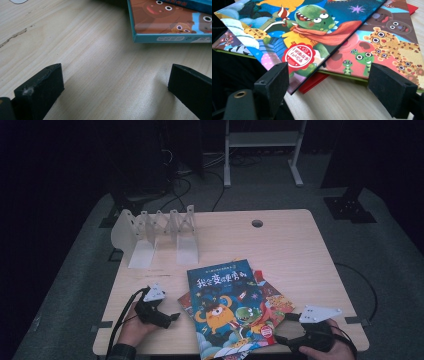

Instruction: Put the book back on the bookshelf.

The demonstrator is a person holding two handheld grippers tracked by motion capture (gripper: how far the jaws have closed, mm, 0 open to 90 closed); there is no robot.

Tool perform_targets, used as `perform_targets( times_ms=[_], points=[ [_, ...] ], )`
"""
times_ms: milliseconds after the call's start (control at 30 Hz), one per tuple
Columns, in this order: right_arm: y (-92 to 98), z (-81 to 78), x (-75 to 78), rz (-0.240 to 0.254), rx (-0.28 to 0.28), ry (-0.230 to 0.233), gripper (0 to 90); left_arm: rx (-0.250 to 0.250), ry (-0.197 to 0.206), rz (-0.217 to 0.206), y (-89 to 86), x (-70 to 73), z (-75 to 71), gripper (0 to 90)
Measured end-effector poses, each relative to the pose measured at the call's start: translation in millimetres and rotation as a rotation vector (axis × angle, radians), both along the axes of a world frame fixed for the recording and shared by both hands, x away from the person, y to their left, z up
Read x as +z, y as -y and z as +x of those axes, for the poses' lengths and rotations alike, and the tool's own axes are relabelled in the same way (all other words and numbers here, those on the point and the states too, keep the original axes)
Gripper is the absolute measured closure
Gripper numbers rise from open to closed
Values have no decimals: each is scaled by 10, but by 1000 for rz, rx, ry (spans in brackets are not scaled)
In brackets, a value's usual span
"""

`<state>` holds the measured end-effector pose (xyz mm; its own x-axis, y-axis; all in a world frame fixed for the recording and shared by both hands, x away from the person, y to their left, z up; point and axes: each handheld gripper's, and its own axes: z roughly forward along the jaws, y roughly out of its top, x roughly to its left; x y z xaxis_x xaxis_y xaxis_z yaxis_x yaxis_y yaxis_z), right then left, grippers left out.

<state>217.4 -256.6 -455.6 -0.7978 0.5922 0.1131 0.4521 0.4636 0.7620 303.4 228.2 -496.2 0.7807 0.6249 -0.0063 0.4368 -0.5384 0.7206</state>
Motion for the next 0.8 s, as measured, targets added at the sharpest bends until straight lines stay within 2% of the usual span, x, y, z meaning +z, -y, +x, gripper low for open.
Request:
perform_targets(
  times_ms=[300,467,600,800],
  points=[
    [-51,-55,10,-22,33,11,159,0,0,0,0,0,0,0],
    [-59,-62,-1,-53,20,19,131,0,0,0,0,0,0,0],
    [-36,-27,-1,-45,17,-1,130,0,0,0,0,0,0,0],
    [32,27,12,-42,-22,15,135,0,0,0,0,0,0,0]
  ],
)
